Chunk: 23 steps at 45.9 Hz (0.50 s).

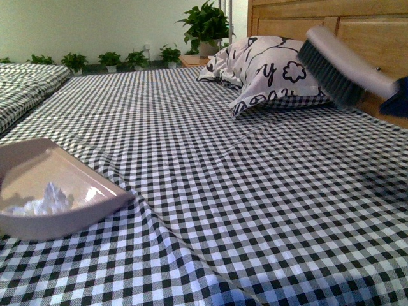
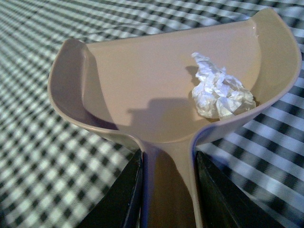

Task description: Clean up trash

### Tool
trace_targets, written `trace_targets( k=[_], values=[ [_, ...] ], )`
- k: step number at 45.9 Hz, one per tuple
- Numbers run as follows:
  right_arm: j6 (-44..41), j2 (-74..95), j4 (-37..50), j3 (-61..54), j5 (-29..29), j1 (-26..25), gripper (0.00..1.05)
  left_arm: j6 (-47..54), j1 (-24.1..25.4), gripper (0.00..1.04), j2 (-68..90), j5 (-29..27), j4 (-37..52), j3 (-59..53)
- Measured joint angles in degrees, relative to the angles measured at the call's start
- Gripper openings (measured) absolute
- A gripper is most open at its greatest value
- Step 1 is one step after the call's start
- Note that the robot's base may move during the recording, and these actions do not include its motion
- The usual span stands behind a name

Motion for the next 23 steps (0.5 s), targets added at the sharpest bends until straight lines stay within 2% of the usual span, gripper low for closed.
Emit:
trace_targets(
  k=[6, 16, 20, 23],
  values=[
    [-0.6, -8.2, -2.0, -1.6, -5.9, -6.3, 0.2, -13.2, 0.0, 0.29, -1.7, -5.0, 11.4, -0.5],
    [1.0, -21.1, -7.1, -3.8, -18.8, -16.2, 0.2, -25.4, -0.7, 0.29, -6.6, -10.9, 17.1, -2.9],
    [1.5, -26.9, -11.1, -3.9, -26.5, -22.3, 0.2, -30.7, -1.1, 0.29, -10.0, -15.7, 19.1, -3.8],
    [1.8, -30.8, -14.7, -4.0, -34.6, -27.5, 0.2, -34.0, -1.5, 0.29, -13.6, -18.6, 19.7, -4.7]
  ],
)
